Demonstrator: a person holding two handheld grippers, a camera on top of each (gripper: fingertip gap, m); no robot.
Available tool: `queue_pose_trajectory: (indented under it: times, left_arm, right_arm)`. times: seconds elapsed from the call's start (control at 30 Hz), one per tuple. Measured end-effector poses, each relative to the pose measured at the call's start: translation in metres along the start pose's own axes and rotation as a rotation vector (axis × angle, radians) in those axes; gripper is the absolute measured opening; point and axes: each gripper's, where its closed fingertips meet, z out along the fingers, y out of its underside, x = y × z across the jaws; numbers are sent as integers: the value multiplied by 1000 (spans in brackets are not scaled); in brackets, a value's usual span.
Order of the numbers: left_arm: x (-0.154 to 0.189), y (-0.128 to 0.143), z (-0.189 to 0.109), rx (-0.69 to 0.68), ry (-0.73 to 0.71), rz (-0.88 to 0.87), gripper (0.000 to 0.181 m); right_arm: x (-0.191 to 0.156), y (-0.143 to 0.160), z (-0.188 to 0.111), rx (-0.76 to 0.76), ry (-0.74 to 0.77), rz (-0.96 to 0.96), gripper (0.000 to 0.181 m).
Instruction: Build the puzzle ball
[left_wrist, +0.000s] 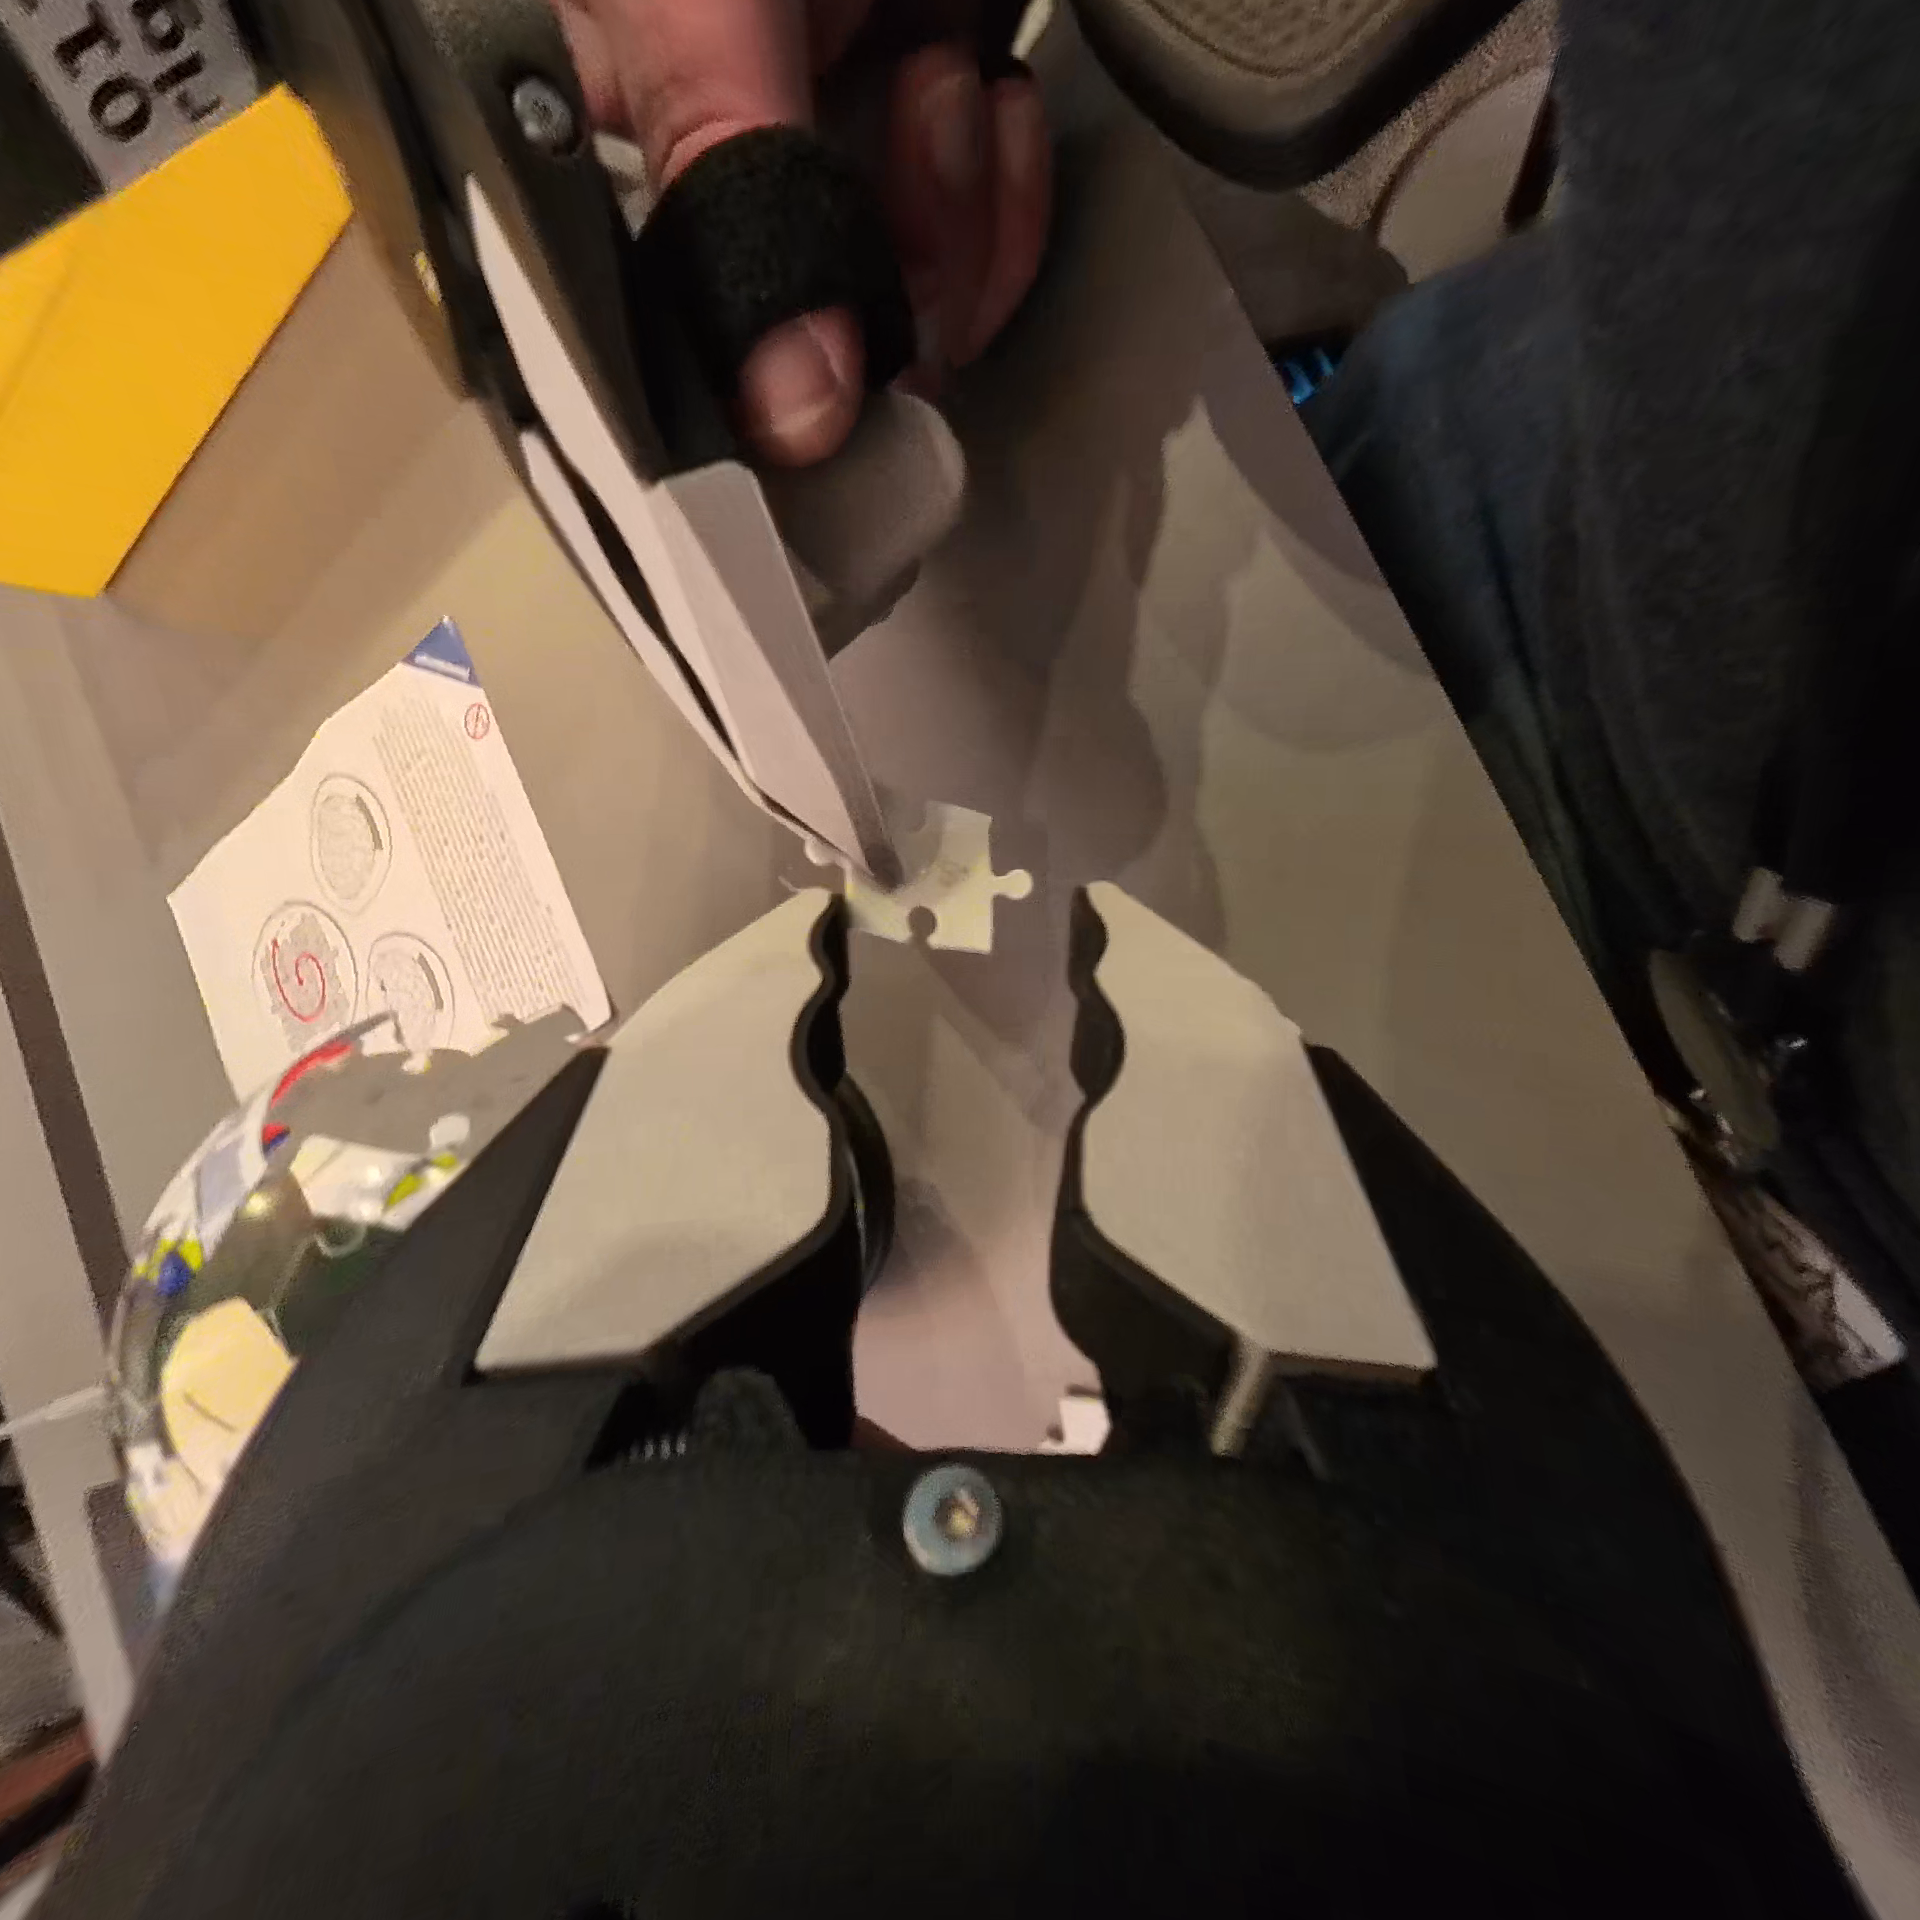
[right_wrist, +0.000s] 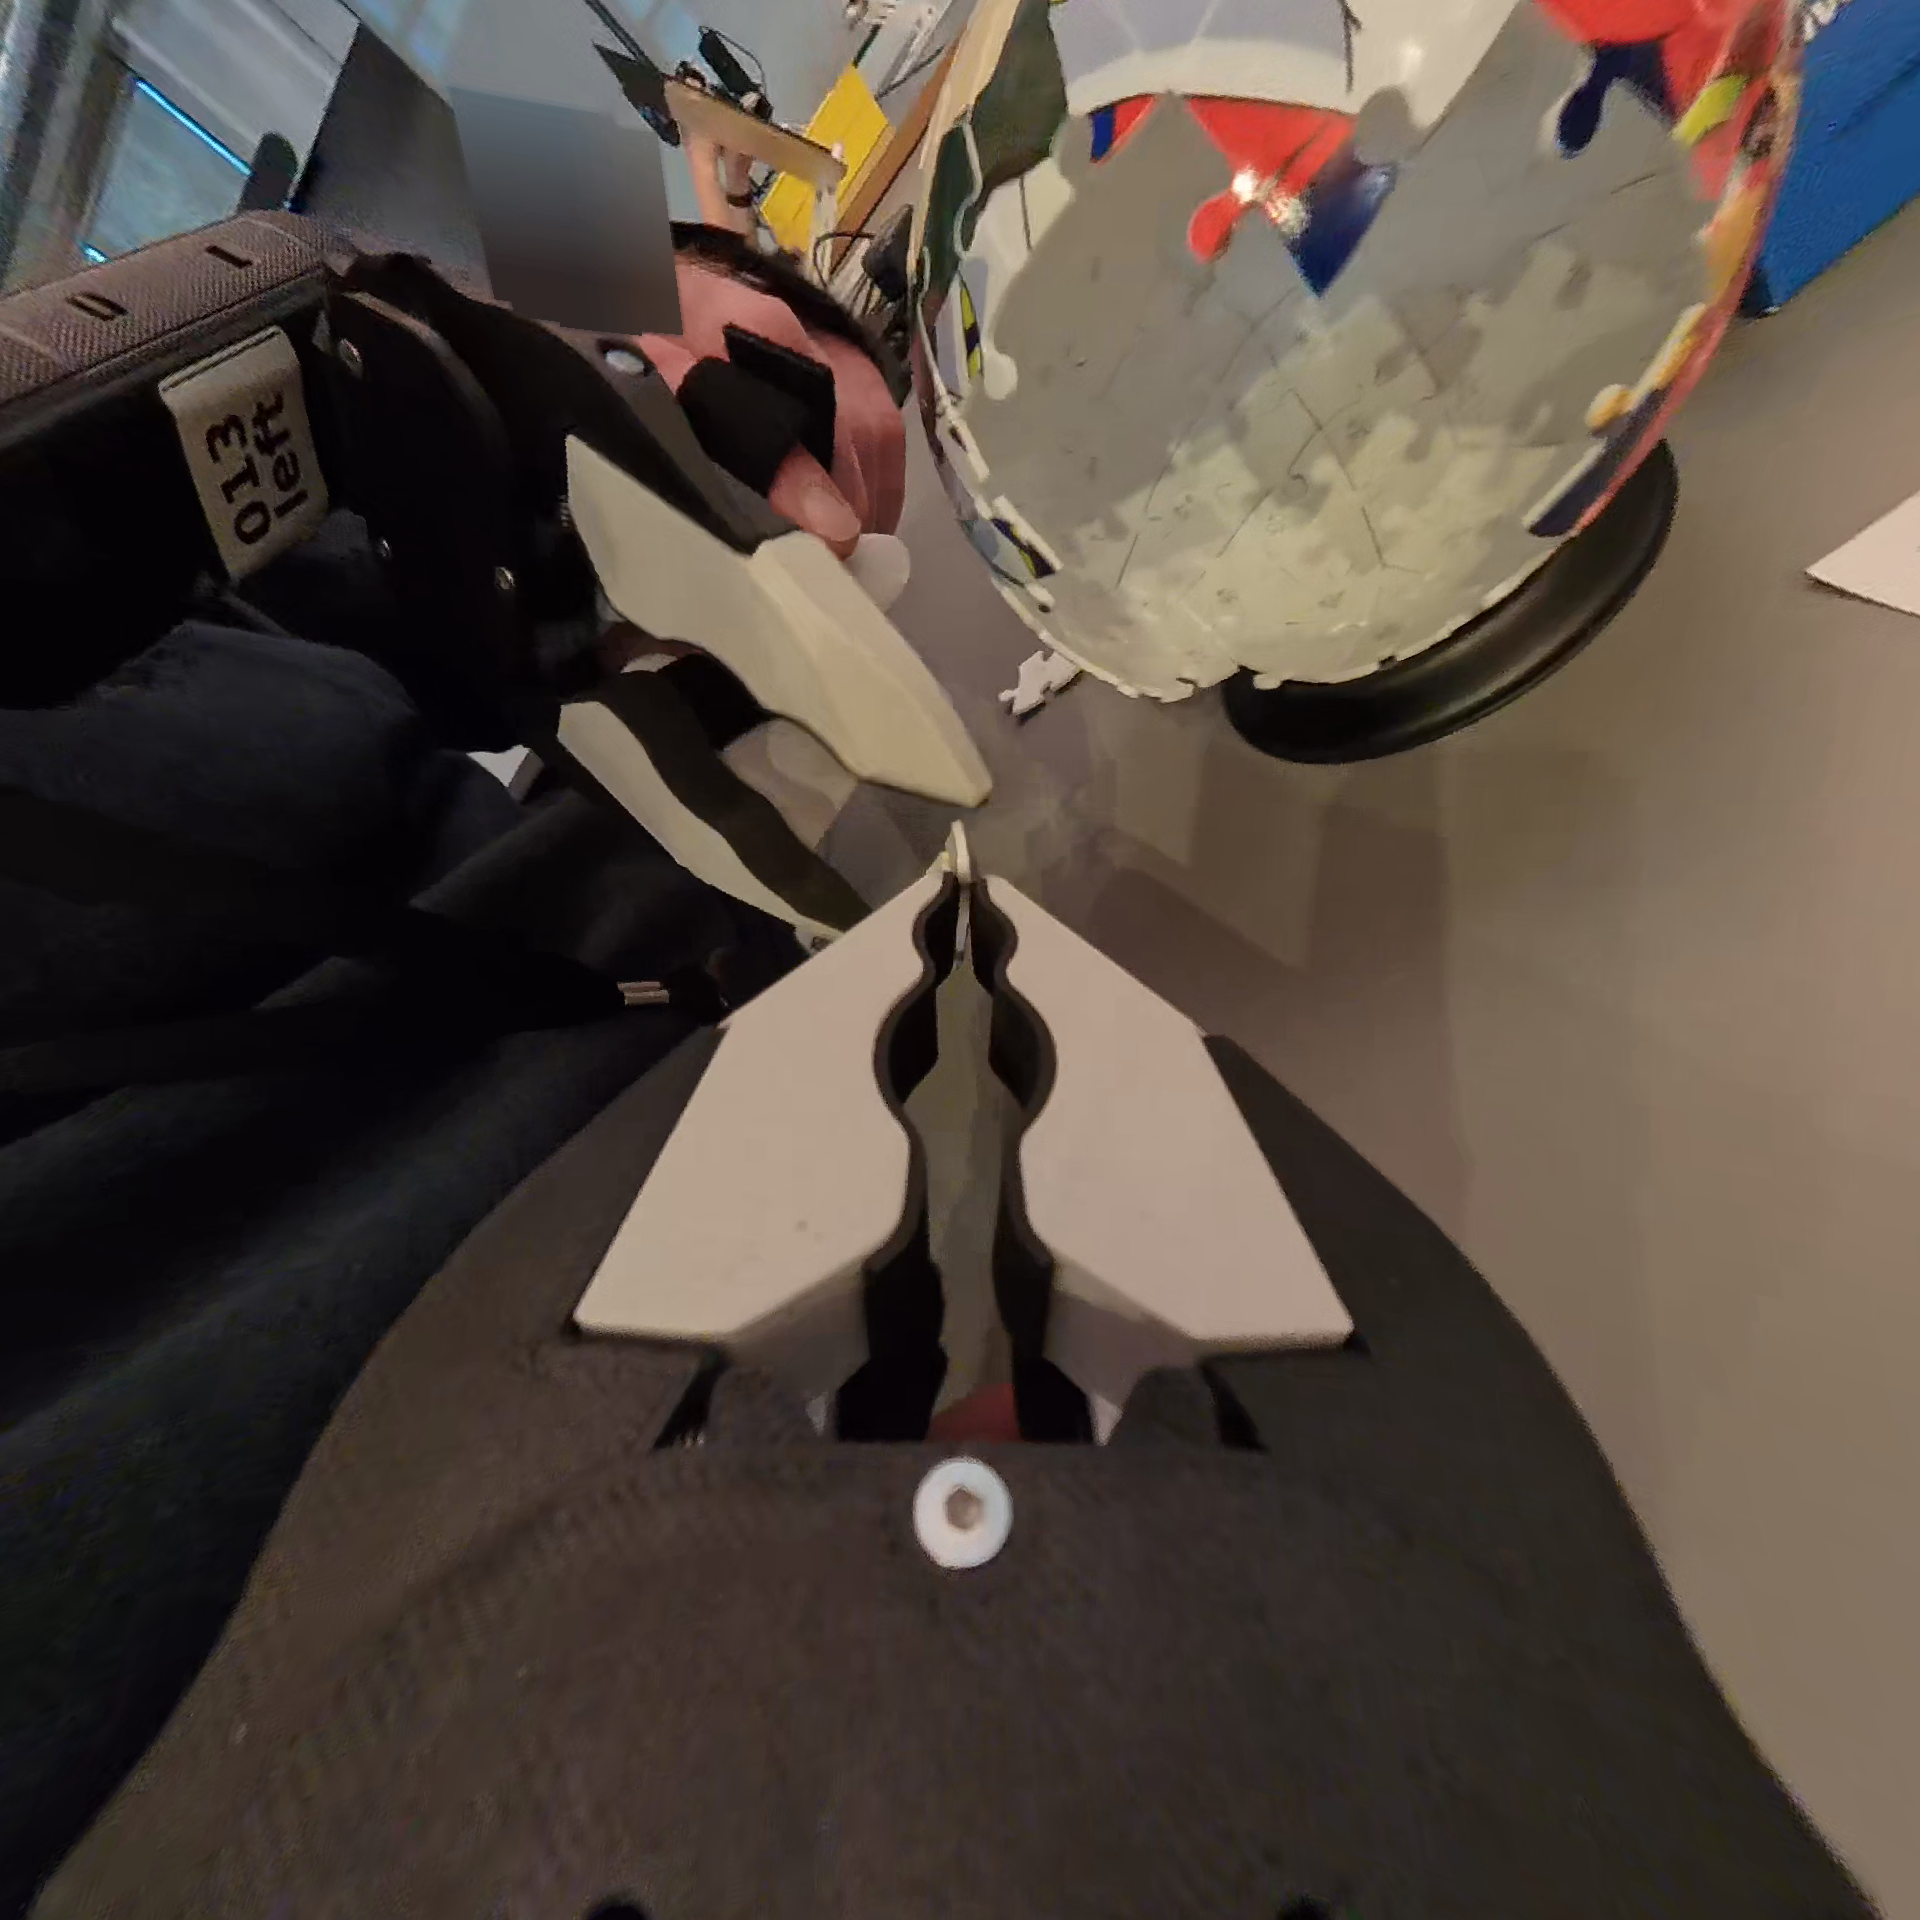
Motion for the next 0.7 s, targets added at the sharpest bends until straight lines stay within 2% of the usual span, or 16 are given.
queue_pose_trajectory:
  times: [0.13, 0.27, 0.37, 0.43, 0.47, 0.5, 0.6, 0.7]
  left_arm:
    - [1, 9, 2, 12, -46, -156, 52]
    - [7, 4, 0, 93, -20, -342, 50]
    - [0, -8, -1, 241, 27, -584, 39]
    - [-7, -16, -4, 397, 101, -772, 32]
    - [-9, -18, -5, 451, 130, -836, 23]
    - [-11, -18, -4, 473, 138, -872, 17]
    - [-5, -20, 3, 453, 135, -848, 17]
    - [-2, -14, 7, 375, 61, -795, 31]
  right_arm:
    - [0, -5, -3, 48, 9, 7, 0]
    - [-5, -17, -9, 140, 6, -15, 0]
    - [-9, -21, -16, 200, 23, -72, 0]
    - [-17, -21, -18, 225, 14, -118, 0]
    - [-18, -19, -17, 225, 40, -145, 0]
    - [-20, -19, -17, 226, 51, -171, 0]
    - [-23, -24, -21, 268, 48, -165, 0]
    - [-25, -27, -23, 302, 5, -124, 0]
